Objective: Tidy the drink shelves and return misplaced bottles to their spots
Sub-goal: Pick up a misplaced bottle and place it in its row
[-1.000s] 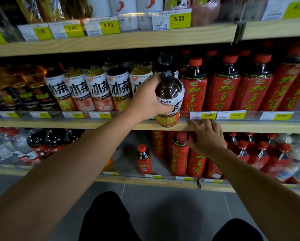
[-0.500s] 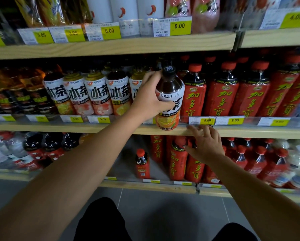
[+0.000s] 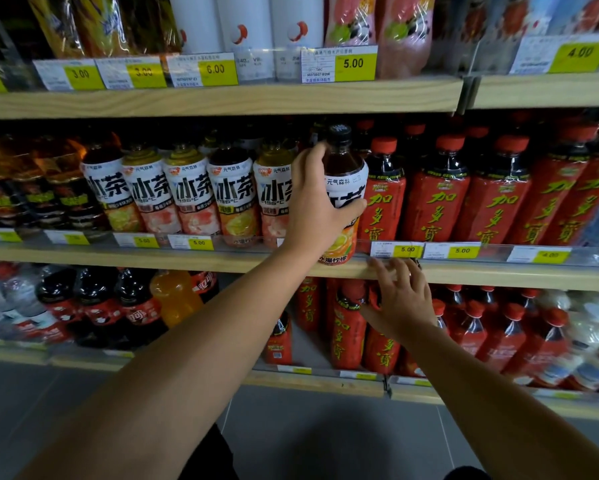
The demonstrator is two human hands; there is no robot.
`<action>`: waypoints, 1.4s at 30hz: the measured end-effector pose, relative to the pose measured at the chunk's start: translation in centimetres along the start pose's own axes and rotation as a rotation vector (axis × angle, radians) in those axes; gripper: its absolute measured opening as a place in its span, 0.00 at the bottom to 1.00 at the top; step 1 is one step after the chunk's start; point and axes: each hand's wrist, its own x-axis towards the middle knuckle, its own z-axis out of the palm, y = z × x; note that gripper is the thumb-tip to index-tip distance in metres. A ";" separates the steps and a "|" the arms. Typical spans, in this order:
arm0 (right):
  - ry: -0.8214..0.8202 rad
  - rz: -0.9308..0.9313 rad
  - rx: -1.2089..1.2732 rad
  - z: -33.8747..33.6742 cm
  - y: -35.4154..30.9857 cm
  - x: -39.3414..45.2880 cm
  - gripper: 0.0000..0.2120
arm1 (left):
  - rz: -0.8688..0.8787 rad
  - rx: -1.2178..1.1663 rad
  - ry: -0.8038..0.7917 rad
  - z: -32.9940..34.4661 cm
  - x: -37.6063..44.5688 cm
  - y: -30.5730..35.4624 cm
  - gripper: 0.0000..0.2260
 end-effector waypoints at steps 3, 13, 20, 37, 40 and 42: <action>0.011 0.001 0.014 0.2 0.0 -0.1 0.44 | -0.020 0.007 0.010 0.4 0.2 -0.1 0.44; -0.002 -0.005 0.006 0.3 0.1 0.0 0.47 | -0.123 -0.036 -0.024 -2.0 1.2 -0.4 0.42; -0.028 -0.002 0.010 0.0 0.1 0.1 0.47 | -0.135 -0.055 0.026 -1.9 1.7 -0.6 0.39; -0.012 0.008 0.047 0.1 -0.1 -0.1 0.48 | -0.065 -0.041 0.063 0.1 2.5 -1.6 0.40; -0.002 0.014 0.036 0.2 -0.2 -0.1 0.49 | -0.047 -0.031 0.089 0.3 2.5 -1.7 0.39; 0.001 0.012 0.037 0.2 -0.2 -0.1 0.49 | -0.030 -0.036 0.103 0.4 2.4 -1.7 0.39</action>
